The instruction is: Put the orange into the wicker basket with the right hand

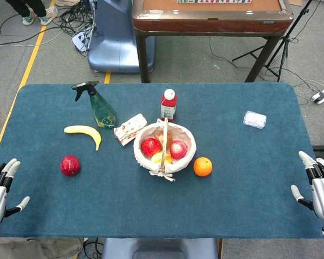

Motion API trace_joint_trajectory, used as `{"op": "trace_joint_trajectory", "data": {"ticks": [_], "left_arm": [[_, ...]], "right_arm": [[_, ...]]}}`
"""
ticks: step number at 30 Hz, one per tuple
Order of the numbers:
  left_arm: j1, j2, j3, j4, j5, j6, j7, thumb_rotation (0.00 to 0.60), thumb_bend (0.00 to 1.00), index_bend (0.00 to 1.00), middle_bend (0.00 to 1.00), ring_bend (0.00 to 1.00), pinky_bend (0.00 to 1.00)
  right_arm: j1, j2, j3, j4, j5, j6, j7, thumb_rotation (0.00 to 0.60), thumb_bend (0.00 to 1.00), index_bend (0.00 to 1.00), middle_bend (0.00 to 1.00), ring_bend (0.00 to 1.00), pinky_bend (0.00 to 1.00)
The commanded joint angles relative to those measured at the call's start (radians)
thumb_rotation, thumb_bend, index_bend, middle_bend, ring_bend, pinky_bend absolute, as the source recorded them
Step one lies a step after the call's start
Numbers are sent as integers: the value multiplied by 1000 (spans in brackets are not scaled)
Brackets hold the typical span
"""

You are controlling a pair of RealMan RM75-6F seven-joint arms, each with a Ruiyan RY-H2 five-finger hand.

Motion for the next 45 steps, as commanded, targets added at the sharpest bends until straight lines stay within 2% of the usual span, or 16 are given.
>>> {"op": "trace_joint_trajectory", "data": {"ticks": [1, 10, 14, 19, 23, 29, 35, 45], "left_arm": [[0, 0, -1, -1, -1, 0, 0, 600, 246, 40, 0, 0, 40], [1, 0, 1, -3, 4, 2, 3, 600, 246, 40, 0, 0, 40], [-2, -1, 1, -4, 6, -1, 3, 600, 246, 40, 0, 0, 40], [-2, -2, 1, -4, 8, 0, 3, 600, 246, 40, 0, 0, 40], [2, -2, 3, -2, 6, 2, 7, 600, 246, 40, 0, 0, 40], [11, 1, 2, -3, -4, 13, -1, 600, 246, 40, 0, 0, 40], [12, 3, 5, -4, -2, 11, 0, 600, 246, 40, 0, 0, 40], [21, 8, 9, 3, -8, 14, -9, 600, 246, 40, 0, 0, 40]], "right_arm": [[1, -1, 0, -1, -3, 0, -2, 600, 298, 32, 171, 186, 475], [32, -1, -10, -18, -32, -46, -35, 600, 294, 32, 174, 186, 475], [77, -8, -18, -33, -55, -118, -82, 600, 259, 32, 201, 186, 475], [159, -32, 0, -55, -39, -232, -144, 600, 193, 70, 235, 186, 475], [253, -64, 23, -59, 31, -380, -228, 600, 185, 159, 277, 186, 475], [369, -146, 63, -34, 171, -529, -326, 600, 179, 160, 262, 186, 475], [462, -233, 91, 30, 282, -606, -389, 600, 179, 160, 226, 186, 475], [559, -344, 78, 103, 389, -636, -497, 600, 174, 160, 204, 186, 475]]}}
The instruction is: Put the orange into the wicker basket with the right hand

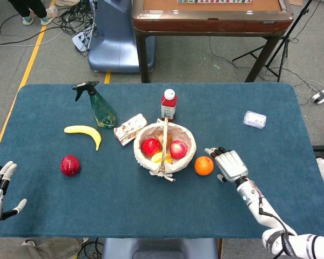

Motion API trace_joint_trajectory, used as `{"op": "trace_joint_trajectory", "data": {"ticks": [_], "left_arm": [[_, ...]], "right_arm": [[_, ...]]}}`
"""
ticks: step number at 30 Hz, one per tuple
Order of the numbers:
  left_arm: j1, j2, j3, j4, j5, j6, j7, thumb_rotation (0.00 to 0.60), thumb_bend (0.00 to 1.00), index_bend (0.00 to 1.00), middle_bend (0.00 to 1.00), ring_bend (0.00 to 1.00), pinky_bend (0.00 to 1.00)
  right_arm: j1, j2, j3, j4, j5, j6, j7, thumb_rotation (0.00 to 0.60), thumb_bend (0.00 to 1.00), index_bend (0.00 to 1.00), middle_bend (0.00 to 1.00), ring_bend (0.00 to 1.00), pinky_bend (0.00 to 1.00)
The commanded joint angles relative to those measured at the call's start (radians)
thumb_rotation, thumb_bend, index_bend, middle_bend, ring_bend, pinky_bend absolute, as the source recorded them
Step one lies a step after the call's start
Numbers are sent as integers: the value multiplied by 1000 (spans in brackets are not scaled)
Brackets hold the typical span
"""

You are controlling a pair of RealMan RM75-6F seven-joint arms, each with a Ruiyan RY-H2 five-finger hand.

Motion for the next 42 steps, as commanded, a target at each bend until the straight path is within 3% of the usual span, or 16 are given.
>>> {"op": "trace_joint_trajectory", "data": {"ticks": [1, 10, 17, 20, 28, 31, 38, 42], "left_arm": [[2, 2, 1, 1, 0, 2, -4, 600, 246, 40, 0, 0, 40], [9, 5, 2, 11, 0, 7, -18, 600, 246, 102, 0, 0, 40], [15, 6, 2, 16, 2, 15, -32, 600, 246, 109, 0, 0, 40], [19, 8, 1, 21, -2, 17, -39, 600, 246, 111, 0, 0, 40], [18, 9, 0, 19, 6, 19, -41, 600, 246, 111, 0, 0, 40], [16, 9, 1, 17, 9, 16, -38, 600, 246, 111, 0, 0, 40], [22, 12, 3, 11, 16, 24, -36, 600, 246, 111, 0, 0, 40], [26, 15, 6, 12, 16, 25, -43, 600, 246, 111, 0, 0, 40]], "right_arm": [[21, -32, -10, 24, 17, -4, -17, 600, 174, 160, 204, 186, 475], [50, -103, -56, 102, 23, 4, -33, 600, 191, 174, 214, 197, 475], [47, -141, -62, 168, -51, 46, 52, 600, 349, 419, 376, 367, 525], [31, -108, -67, 145, -87, 75, 98, 600, 365, 464, 407, 401, 568], [-13, 132, -57, -95, -189, 165, 190, 600, 365, 465, 412, 405, 571], [-16, 182, -37, -157, -204, 196, 190, 600, 365, 464, 412, 405, 571], [41, 145, 26, -173, -134, 170, 170, 600, 362, 461, 388, 401, 571], [81, 81, 35, -148, -74, 141, 119, 600, 362, 320, 312, 330, 562]]}}
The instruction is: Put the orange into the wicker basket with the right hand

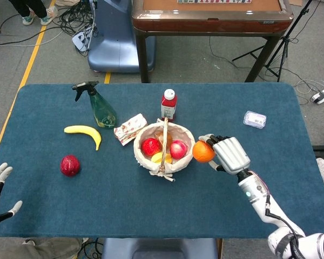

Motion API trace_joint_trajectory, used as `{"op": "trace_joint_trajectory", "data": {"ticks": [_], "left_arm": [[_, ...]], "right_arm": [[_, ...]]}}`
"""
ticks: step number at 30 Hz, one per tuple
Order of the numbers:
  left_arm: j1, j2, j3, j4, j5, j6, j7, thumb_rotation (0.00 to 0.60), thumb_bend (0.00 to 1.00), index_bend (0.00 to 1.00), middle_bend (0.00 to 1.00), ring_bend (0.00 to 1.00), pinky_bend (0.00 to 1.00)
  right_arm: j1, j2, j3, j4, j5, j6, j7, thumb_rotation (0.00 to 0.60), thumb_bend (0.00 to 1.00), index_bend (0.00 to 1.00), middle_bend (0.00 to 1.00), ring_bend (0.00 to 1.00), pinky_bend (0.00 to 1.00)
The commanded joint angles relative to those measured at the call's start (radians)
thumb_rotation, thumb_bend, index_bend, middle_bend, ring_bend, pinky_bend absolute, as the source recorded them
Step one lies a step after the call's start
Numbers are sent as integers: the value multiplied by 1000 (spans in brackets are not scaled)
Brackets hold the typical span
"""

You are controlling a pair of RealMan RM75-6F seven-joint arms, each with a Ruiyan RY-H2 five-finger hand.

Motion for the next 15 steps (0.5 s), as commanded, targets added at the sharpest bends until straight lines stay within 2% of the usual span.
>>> {"op": "trace_joint_trajectory", "data": {"ticks": [1, 3, 4, 5, 8, 11, 15], "left_arm": [[2, 2, 1, 2, -1, 0, -5, 600, 246, 111, 0, 0, 40], [3, 2, 1, 4, 0, 1, -8, 600, 246, 111, 0, 0, 40], [3, 2, 1, 5, 0, 1, -9, 600, 246, 111, 0, 0, 40], [4, 2, 2, 6, 1, 1, -9, 600, 246, 111, 0, 0, 40], [5, 3, 2, 7, 2, 3, -15, 600, 246, 111, 0, 0, 40], [7, 5, 1, 8, 1, 5, -22, 600, 246, 111, 0, 0, 40], [4, 6, 0, 12, 0, -1, -25, 600, 246, 111, 0, 0, 40]], "right_arm": [[44, -54, 9, 24, 64, -38, -63, 600, 362, 254, 273, 296, 541], [67, -77, 10, 35, 100, -57, -99, 600, 361, 104, 174, 206, 449], [76, -88, 11, 43, 110, -64, -107, 600, 360, 32, 105, 137, 362], [87, -100, 11, 57, 120, -71, -118, 600, 360, 4, 55, 83, 292], [101, -128, 8, 86, 113, -67, -127, 600, 360, 0, 0, 3, 183], [92, -127, 1, 86, 86, -43, -105, 600, 360, 0, 0, 0, 162], [44, -72, -24, 45, 32, 25, -83, 600, 360, 0, 0, 0, 162]]}}
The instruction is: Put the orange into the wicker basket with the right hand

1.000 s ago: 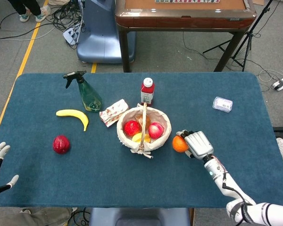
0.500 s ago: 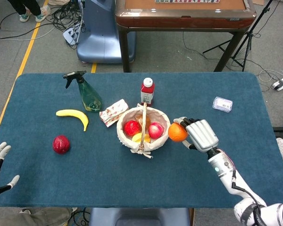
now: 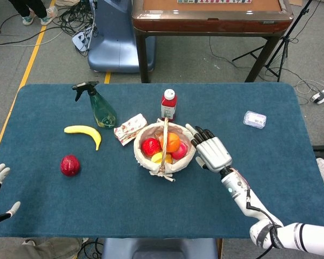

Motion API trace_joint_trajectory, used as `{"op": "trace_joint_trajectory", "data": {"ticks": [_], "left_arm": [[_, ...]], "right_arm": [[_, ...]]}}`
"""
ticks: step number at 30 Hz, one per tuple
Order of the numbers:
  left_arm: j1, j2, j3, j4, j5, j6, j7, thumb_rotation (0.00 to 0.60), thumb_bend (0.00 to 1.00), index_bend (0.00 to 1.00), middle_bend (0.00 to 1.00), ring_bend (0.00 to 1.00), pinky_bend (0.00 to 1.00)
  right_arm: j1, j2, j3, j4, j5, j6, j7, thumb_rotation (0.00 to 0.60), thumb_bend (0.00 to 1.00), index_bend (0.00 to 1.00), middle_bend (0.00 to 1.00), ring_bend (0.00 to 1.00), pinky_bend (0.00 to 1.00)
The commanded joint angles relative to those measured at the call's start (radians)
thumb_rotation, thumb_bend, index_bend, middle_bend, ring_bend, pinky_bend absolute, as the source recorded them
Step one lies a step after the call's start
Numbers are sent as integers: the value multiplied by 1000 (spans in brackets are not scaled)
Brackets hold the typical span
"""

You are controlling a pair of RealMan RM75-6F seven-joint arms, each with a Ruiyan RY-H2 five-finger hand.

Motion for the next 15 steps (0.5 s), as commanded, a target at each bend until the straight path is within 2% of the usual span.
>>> {"op": "trace_joint_trajectory", "data": {"ticks": [1, 7, 15], "left_arm": [[-3, -1, -2, 3, 0, -3, -1, 600, 246, 111, 0, 0, 40], [-14, -6, -5, 8, 0, -19, 3, 600, 246, 111, 0, 0, 40], [-25, -13, -10, 13, -5, -33, 3, 600, 246, 111, 0, 0, 39]], "right_arm": [[-61, 63, -32, -49, -57, 83, 19, 600, 360, 0, 0, 0, 162], [-204, 168, -107, -103, -159, 253, 80, 600, 360, 0, 15, 0, 163], [-385, 266, -188, -53, -243, 428, 220, 600, 360, 0, 41, 0, 163]]}}
